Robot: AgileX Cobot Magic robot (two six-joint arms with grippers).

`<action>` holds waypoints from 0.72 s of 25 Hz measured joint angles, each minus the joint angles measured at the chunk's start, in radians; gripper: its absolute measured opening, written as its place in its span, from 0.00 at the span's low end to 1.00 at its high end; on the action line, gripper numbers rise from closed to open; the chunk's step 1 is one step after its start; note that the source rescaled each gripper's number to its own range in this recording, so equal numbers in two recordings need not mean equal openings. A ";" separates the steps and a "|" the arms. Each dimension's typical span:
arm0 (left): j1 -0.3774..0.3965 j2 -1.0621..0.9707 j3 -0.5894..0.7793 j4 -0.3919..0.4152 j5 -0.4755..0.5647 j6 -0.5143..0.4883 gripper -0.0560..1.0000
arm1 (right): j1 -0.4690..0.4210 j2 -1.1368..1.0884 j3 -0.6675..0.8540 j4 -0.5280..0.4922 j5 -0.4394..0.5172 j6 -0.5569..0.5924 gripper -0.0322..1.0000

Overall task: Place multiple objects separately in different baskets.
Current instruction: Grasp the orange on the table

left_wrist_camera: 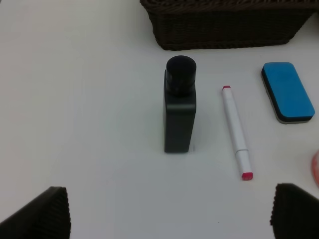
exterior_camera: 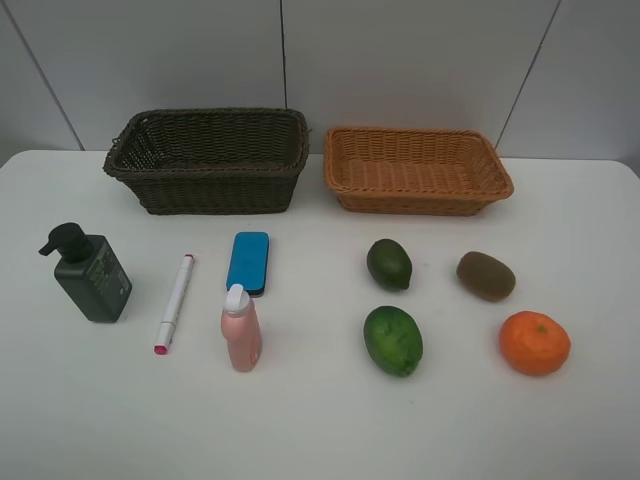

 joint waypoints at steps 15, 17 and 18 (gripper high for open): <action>0.000 0.000 0.000 0.000 0.000 0.000 1.00 | 0.000 0.000 0.000 0.005 0.000 0.000 1.00; 0.000 0.000 0.000 0.000 0.000 0.000 1.00 | 0.000 0.000 0.000 0.000 0.000 0.000 1.00; 0.000 0.000 0.000 0.000 0.000 0.000 1.00 | 0.000 0.000 0.000 0.000 0.000 0.000 1.00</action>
